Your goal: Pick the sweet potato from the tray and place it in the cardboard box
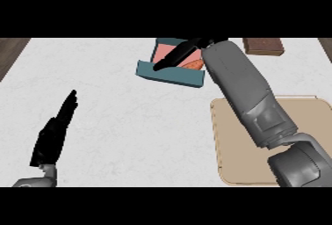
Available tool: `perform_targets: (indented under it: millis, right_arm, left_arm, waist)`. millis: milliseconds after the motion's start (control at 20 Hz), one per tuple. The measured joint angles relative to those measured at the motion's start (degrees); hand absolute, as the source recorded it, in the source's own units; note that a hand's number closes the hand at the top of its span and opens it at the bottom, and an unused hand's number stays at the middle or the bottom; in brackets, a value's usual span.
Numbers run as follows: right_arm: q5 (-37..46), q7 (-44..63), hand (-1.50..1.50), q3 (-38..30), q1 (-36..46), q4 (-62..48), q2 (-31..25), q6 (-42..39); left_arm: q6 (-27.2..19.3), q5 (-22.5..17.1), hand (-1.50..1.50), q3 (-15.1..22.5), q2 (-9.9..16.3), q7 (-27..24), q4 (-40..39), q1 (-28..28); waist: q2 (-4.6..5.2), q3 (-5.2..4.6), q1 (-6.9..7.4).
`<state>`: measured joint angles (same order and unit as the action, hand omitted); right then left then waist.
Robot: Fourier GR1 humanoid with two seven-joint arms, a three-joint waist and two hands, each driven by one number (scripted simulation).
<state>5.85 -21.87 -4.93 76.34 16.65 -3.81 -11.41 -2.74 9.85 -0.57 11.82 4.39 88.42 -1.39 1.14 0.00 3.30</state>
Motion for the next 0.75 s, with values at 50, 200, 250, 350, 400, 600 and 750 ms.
perform_targets:
  millis: [50, 200, 250, 350, 400, 600, 750]
  right_arm:
    - [-0.9, 0.1, -1.50, -1.3, 0.4, -0.6, -1.5, -0.5]
    - [-3.1, 0.6, -1.50, -4.4, 1.1, -2.5, -5.6, -1.3]
    - [-3.7, 1.1, -1.50, -5.3, 1.6, -3.1, -7.3, -1.5]
    - [-4.5, 1.2, -1.50, -6.7, 1.5, -4.3, -10.5, -2.1]
    - [-4.9, 0.8, -1.50, -7.3, 1.0, -4.8, -12.1, -2.9]
    - [-6.1, 0.4, -1.50, -9.3, 0.6, -6.4, -17.9, -6.0]
    - [-6.2, -0.8, -1.50, -9.7, -0.4, -7.0, -21.6, -9.5]
  left_arm:
    - [-0.2, 0.2, 0.00, 0.1, -0.1, -0.2, -0.1, -0.1]
    - [-0.5, 0.7, 0.00, 0.6, -0.7, 0.3, 0.2, -0.5]
    - [-0.5, 0.7, 0.00, 0.8, -0.8, 0.0, -0.2, -0.6]
    - [-0.7, 1.1, 0.00, 0.9, -0.9, 0.4, 0.0, -1.2]
    - [-0.6, 1.1, 0.00, 1.0, -0.9, 0.4, 0.0, -1.4]
    - [-1.0, 1.6, 0.00, 1.7, -1.7, 0.7, 0.1, -2.1]
    - [-0.5, 1.3, 0.00, 1.7, -1.5, 0.5, 0.3, -2.5]
  waist:
    - [0.16, 0.00, 0.12]
    - [0.37, 0.01, 0.32]
    - [0.51, 0.01, 0.39]
    - [0.81, 0.02, 0.74]
    - [0.95, 0.04, 0.90]
    - [1.34, 0.10, 1.58]
    - [1.79, 0.15, 2.32]
